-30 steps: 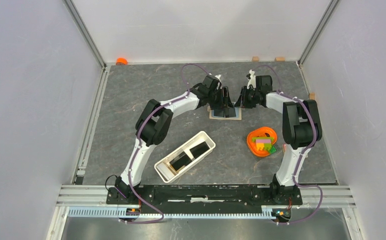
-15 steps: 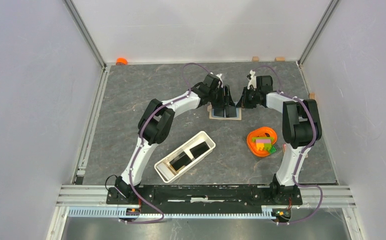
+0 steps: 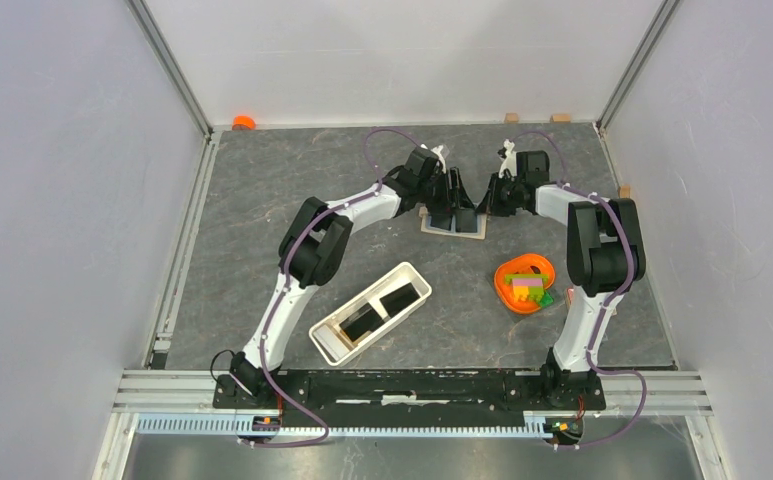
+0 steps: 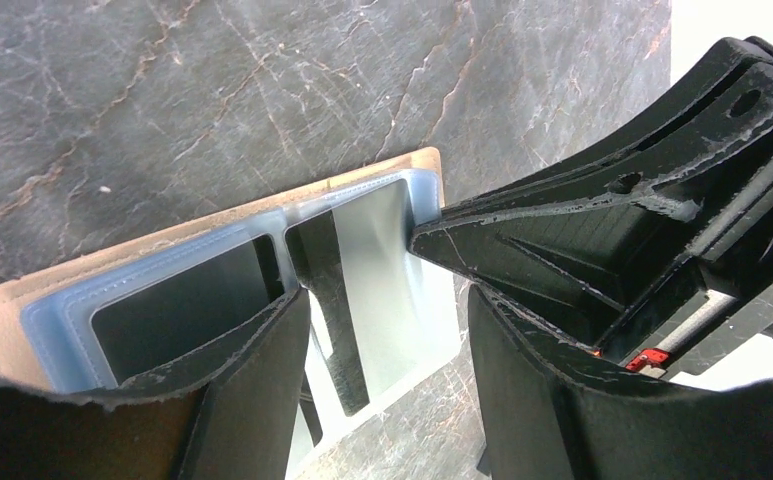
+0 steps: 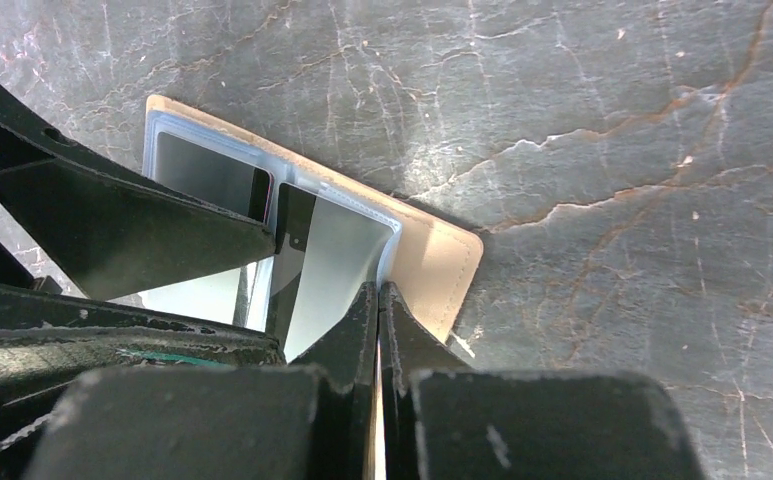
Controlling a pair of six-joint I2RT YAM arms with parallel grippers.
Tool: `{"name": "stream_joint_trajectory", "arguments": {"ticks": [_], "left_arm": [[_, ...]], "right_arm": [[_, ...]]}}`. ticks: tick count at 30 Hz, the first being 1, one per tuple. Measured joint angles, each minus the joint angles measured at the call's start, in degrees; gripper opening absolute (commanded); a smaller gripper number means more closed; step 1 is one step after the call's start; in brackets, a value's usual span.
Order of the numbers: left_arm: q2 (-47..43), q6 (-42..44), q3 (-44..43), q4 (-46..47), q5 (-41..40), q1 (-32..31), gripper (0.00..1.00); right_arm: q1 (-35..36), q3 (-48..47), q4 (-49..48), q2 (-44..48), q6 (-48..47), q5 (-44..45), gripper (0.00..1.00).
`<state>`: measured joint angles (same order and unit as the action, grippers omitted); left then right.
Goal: Put the credit cards into the card holder
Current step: Insert the credit card into the card holder, then close the card holder at the center of the board.
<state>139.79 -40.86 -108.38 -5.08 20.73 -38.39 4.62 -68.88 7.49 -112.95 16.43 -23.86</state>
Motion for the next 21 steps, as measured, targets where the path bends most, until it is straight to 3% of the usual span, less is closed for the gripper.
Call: {"name": "stream_joint_trajectory", "arguments": {"ticks": [9,13,17,21], "left_arm": [[0.04,-1.16,2.27,5.73,0.48,0.0,0.68],[-4.68,2.82,7.65,5.92,-0.35,-0.5,0.72],[-13.16,8.79,14.27,0.31,-7.61,-1.14,0.76],[-18.56,13.97,14.82,-4.7,-17.46,-1.33,0.8]], "right_arm": [[-0.44,0.13,-0.2,-0.04,-0.02,0.66,0.0],[0.07,1.27,-1.01,-0.02,0.07,-0.85,0.0],[0.5,2.58,-2.49,0.2,0.24,-2.16,0.0],[1.11,3.61,-3.41,0.61,0.22,-2.73,0.0]]}}
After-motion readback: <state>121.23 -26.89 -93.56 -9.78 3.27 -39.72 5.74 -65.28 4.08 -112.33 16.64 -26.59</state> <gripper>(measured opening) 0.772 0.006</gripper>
